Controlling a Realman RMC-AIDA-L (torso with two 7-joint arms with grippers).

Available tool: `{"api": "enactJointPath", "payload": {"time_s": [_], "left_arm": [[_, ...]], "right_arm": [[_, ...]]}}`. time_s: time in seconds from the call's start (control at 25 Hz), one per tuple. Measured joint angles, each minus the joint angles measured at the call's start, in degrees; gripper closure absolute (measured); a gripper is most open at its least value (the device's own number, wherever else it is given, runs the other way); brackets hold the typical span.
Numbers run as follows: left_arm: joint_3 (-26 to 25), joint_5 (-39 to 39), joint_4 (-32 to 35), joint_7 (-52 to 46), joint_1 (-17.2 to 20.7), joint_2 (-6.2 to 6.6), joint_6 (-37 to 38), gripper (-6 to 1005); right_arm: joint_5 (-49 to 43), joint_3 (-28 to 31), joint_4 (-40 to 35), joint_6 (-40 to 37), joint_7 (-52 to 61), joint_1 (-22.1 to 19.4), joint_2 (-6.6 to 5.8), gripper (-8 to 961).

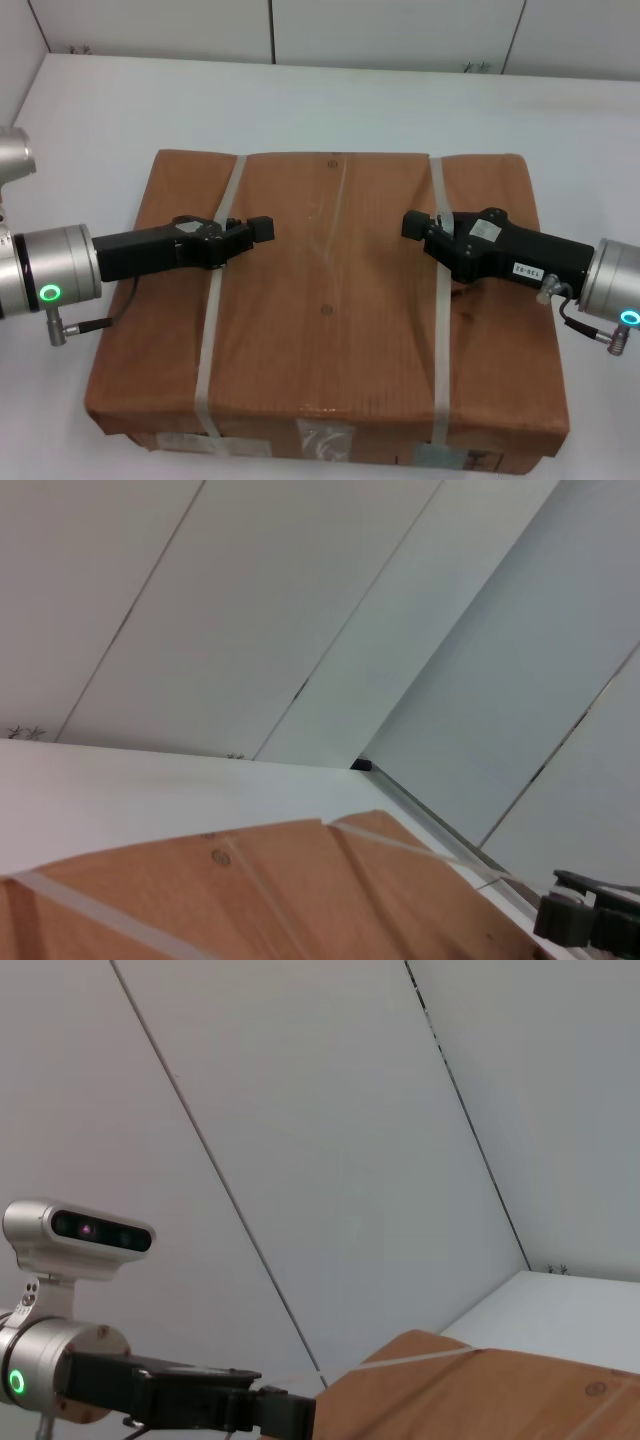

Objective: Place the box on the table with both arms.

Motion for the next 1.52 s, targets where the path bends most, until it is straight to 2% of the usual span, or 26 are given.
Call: {"api": "enactJointPath", "payload": {"time_s": [1.04,1.36,1.52], "left_arm": [[0.07,0.0,-0.28,0.7,-0.05,-0.43,-0.97,954],[0.37,0.64,-1.16,0.73,-0.73,-1.45,-7.43,954],[0.42,1.41,-1.18,0.73,-1.4,-2.15,-12.09,954]], "right_arm": [[0.44,0.0,0.0,0.79,-0.22,0.53,0.09,922],[0.15,-0.47,2.03,6.79,0.4,2.67,0.27,925],[-0.1,-1.21,4.53,12.68,1.37,4.86,0.27,926]]}}
